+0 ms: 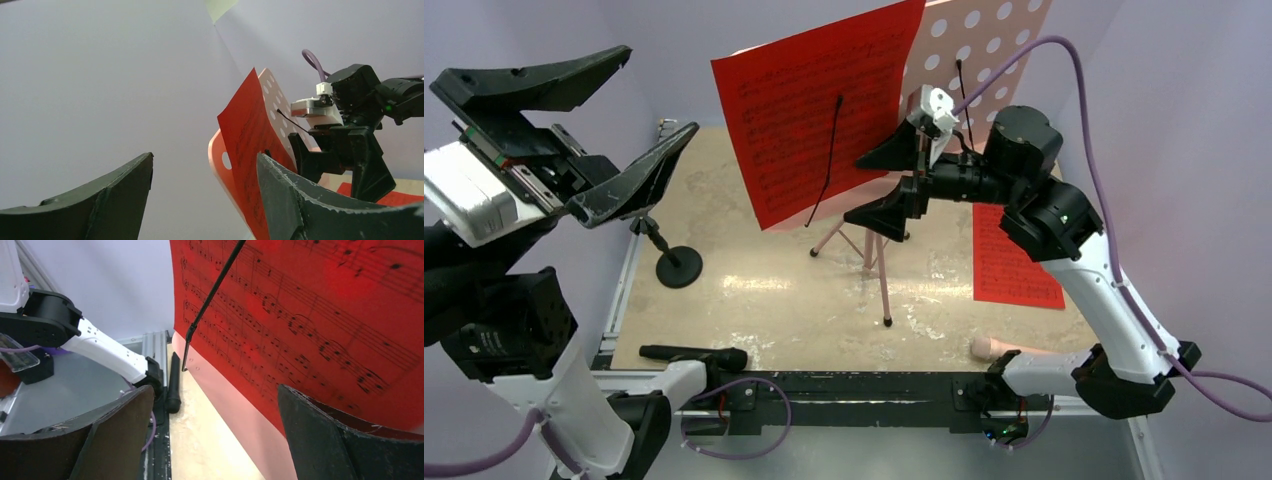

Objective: Pack up the instrument practice props

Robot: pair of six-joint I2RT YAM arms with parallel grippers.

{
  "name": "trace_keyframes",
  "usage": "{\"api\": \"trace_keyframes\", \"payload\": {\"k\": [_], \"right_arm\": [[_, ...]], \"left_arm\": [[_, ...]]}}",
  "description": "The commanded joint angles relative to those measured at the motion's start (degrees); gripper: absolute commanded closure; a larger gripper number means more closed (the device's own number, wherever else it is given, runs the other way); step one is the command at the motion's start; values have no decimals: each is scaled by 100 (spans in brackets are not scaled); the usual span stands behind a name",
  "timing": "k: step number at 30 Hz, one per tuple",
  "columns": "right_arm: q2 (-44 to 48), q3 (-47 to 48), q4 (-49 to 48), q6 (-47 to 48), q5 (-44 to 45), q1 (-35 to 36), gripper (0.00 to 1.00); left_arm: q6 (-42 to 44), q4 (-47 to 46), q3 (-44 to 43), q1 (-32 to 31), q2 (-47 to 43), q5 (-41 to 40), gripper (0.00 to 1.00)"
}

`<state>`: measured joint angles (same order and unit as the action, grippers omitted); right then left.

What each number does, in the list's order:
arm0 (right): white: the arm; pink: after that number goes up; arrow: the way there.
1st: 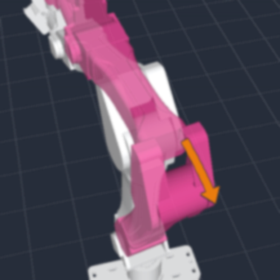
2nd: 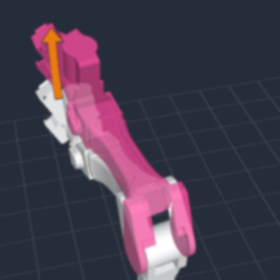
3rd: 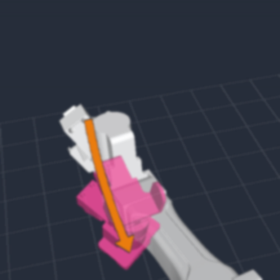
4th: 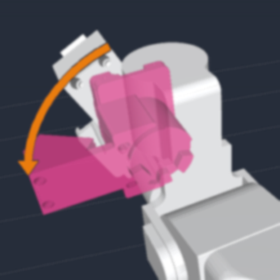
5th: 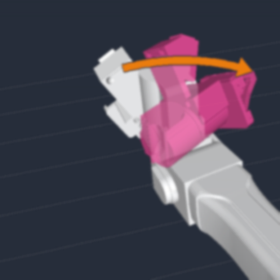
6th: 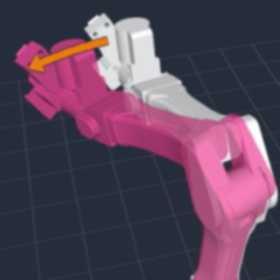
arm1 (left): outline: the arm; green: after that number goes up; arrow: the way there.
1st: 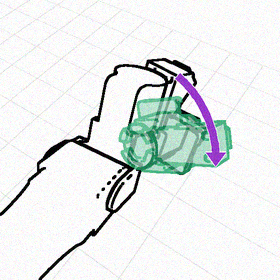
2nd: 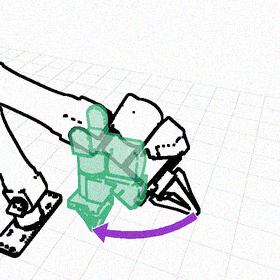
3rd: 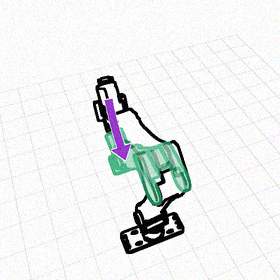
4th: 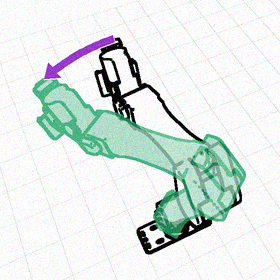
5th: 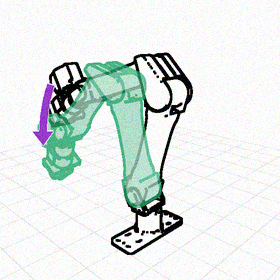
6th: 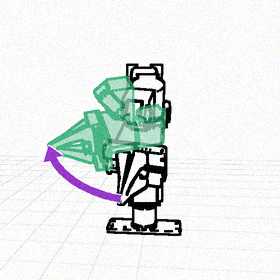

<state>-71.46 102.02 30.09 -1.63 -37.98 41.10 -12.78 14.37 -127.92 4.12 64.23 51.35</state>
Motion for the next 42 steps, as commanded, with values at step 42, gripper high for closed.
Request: {"api": "trace_keyframes", "payload": {"k": [42], "right_arm": [[-386,630,-935,506,-405,1084,2]], "left_arm": [[-337,-897,-536,-359,946,1143,48]]}}
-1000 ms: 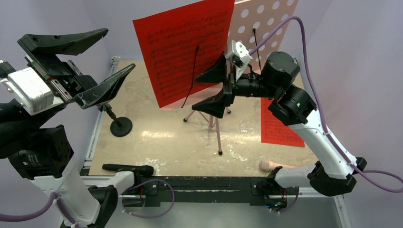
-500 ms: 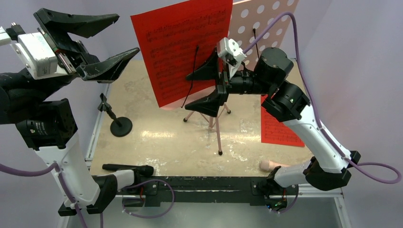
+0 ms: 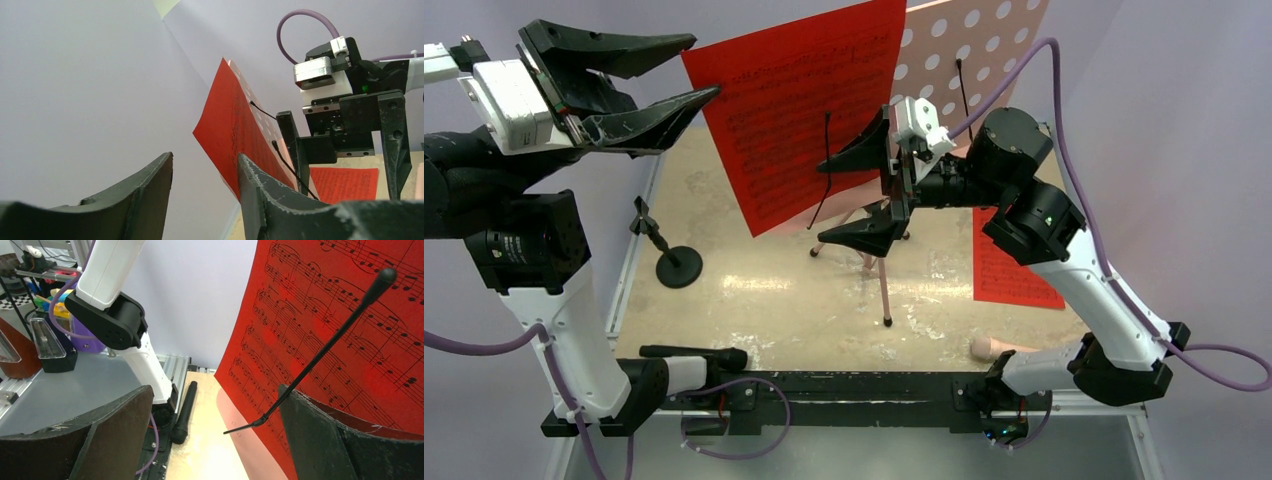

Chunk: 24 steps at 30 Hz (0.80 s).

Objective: Pack up the instrument practice props

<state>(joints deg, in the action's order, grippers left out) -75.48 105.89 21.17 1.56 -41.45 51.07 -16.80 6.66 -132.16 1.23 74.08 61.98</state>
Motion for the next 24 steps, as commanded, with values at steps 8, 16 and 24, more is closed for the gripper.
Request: {"api": "trace_keyframes", "payload": {"k": [8,16,24], "right_arm": [[-30,266,53,291,-13,129,2],[-127,367,102,337,-12,143,2],[-171,400,124,401,6,147,2]], "left_arm": [[21,-242,-318,-71,-2,-105,55],[-120,-302,-250,-226,52,-149,72],[-80,-283,-315,-355,91,-222,100]]}}
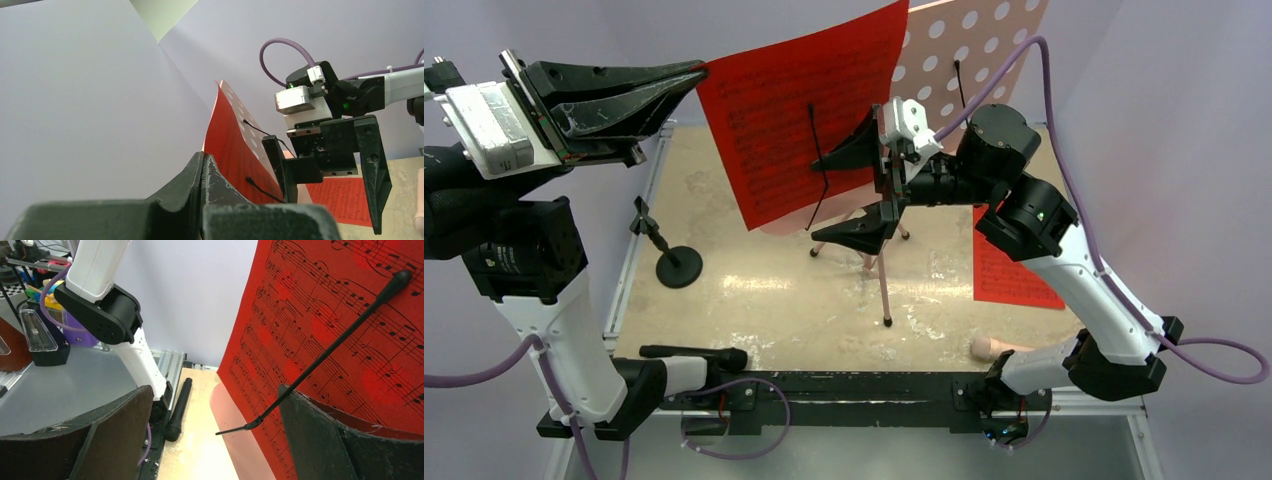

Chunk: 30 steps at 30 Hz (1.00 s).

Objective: Pack up the instrument practice props

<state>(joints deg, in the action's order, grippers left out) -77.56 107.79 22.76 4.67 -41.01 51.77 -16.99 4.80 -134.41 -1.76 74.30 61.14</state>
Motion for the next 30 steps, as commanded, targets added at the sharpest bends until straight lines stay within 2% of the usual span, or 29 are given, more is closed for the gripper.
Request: {"api": "trace_keyframes", "payload": {"k": [1,5,10,18,21,24,30], "right_arm": [[39,203,-35,102,-38,79,2],[39,207,-35,144,31,79,1],[37,199,-5,201,102,79,1],[90,103,-17,223,134,79,1],[86,93,-29,228,117,79,1],[84,129,-48,181,77,80,1],[125,30,-155,175,208,79,1]], "left_arm": [[-66,-101,-133,-57,81,-184,100],[113,-101,-345,-40,124,-651,100],[391,-71,-1176,176,407,-1216,100],[929,215,-1818,713,426,-1942,100],[1488,435,-2142,771,410,-2328,100],[2466,761,-2444,791,361,-2806,100],[4237,682,-1982,791,-58,-4428,100]]}}
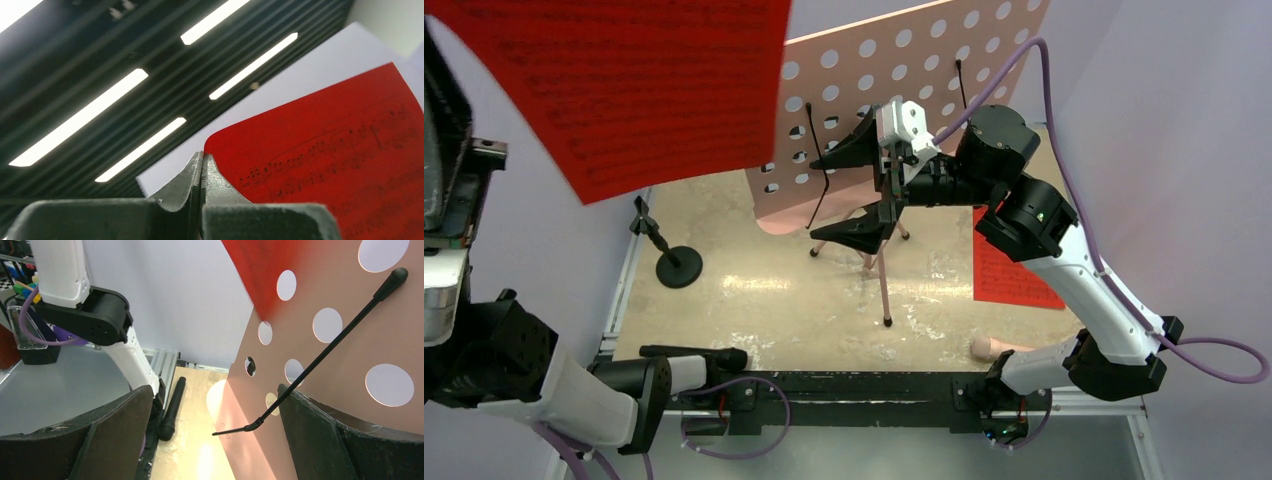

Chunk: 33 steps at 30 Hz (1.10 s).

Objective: Pack up the instrument practice props

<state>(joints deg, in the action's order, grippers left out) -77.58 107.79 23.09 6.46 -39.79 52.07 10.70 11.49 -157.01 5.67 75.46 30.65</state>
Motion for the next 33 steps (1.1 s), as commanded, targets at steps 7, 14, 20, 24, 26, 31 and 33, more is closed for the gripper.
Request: {"api": "trace_keyframes", "payload": {"k": [7,14,20,24,26,31,33], "right_arm": [[283,28,-135,183,919,48,1],[842,-446,-212,976,1960,48,1],[1378,-887,172,1131,1883,48,1],[2111,-1353,681,1633,1854,48,1],[2635,-1921,771,1947,1922,48,1],[3855,-3168,1947,2671,1802,48,1],[4217,-3536,2425,2657,1731,48,1]], "left_arm": [[3072,258,1676,41,-1045,-1713,100],[3555,1232,4614,47,-2761,-1286,100],[3347,2165,5960,48,-3731,-614,100],[3123,2755,6820,48,-4305,157,100],[2992,3225,7236,47,-4520,720,100],[1998,3470,9121,48,-5260,1906,100],[1682,3392,9733,46,-5526,2299,100]]}}
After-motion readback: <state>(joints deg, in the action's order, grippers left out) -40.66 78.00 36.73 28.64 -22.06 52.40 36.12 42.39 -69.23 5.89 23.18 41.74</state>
